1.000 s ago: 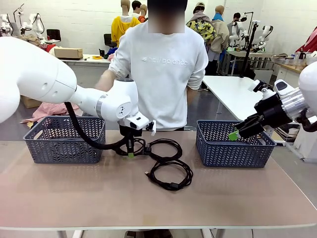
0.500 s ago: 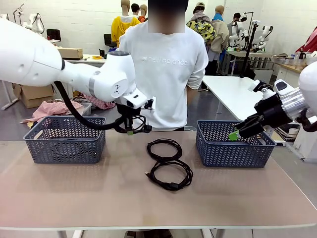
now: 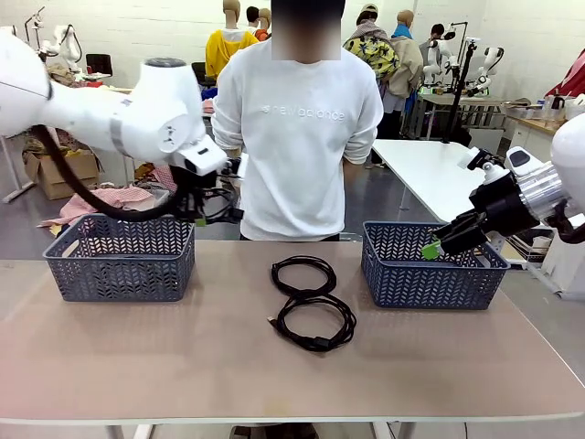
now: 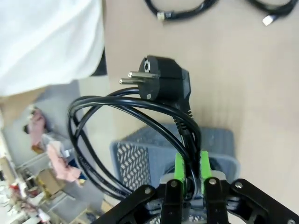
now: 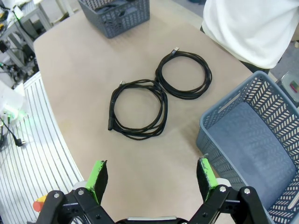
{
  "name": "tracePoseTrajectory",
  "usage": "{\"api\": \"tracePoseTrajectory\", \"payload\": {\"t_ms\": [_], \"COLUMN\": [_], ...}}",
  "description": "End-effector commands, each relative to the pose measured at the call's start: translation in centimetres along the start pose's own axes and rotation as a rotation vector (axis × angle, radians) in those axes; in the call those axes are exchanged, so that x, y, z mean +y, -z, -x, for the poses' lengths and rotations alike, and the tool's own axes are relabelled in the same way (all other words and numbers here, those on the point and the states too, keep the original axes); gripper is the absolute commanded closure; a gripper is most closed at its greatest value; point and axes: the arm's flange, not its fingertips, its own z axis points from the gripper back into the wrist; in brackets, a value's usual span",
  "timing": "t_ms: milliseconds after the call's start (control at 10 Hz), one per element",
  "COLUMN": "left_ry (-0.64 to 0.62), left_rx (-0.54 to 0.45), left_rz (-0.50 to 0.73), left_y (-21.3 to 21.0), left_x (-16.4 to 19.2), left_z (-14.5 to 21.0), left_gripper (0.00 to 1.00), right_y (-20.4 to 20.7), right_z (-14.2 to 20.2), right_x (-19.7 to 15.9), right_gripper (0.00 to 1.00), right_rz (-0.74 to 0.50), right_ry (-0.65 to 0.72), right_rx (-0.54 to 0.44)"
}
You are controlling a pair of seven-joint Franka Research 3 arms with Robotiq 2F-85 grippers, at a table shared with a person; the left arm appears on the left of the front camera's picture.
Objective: Organize the cables according to human instructions.
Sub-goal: Pick up a bundle of cables and place it in the basket indicated by the human.
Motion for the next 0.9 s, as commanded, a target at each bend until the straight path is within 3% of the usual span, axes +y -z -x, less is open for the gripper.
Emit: {"api": "tracePoseTrajectory", "payload": {"t_ms": [0, 400, 800], "left_ry": [-0.022, -0.067, -0.157], "left_rx": [-0.034, -0.015, 0.033], "left_rz": [-0.008, 0.019, 0.028], "left_y": [-1.2, -0.1, 2.2], "left_x": [-1.0, -0.7, 0.5], "left_z": [4.2, 10.3, 13.6], "left_gripper": [1.0, 1.0, 1.0], "right_y": [0.2, 0.2, 0.2], "right_z": [0.0, 0.0, 0.0], "right_x": [-0.3, -0.3, -0.3], "right_gripper": [0.0, 0.0, 0.0], "right_rz": [-0.017, -0.017, -0.017], "right_ry": [-0.016, -0.016, -0.016], "right_rx": [-0.029, -0.029, -0.029]}}
